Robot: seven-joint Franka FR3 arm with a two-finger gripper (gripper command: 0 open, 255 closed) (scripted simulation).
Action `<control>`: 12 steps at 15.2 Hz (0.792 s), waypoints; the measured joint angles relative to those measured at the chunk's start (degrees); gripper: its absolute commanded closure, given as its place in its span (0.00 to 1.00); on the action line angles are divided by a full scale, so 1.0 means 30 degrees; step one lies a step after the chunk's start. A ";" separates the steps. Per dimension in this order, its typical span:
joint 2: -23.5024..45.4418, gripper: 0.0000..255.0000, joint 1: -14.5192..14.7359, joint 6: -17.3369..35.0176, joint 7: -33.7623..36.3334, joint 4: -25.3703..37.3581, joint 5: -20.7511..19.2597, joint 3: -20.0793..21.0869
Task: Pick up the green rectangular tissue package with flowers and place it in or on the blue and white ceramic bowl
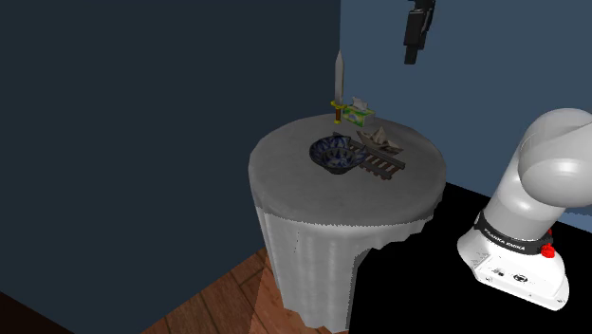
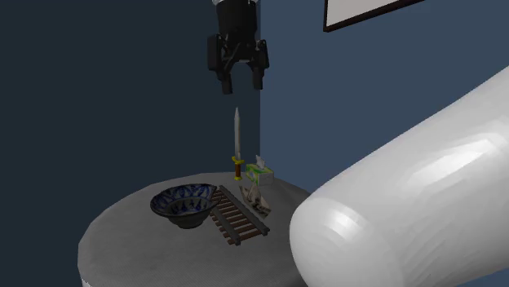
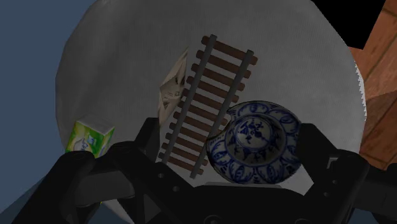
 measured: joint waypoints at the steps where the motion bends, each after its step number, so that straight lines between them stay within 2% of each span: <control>1: 0.0000 0.00 0.0000 0.0000 0.0000 0.0000 0.0000 0.0000; 5: 0.1407 0.00 -0.0338 0.1277 -0.0023 0.0063 -0.0193 -0.0615; 12: 0.5414 0.00 -0.1121 0.4392 -0.0470 0.0857 -0.0508 -0.2321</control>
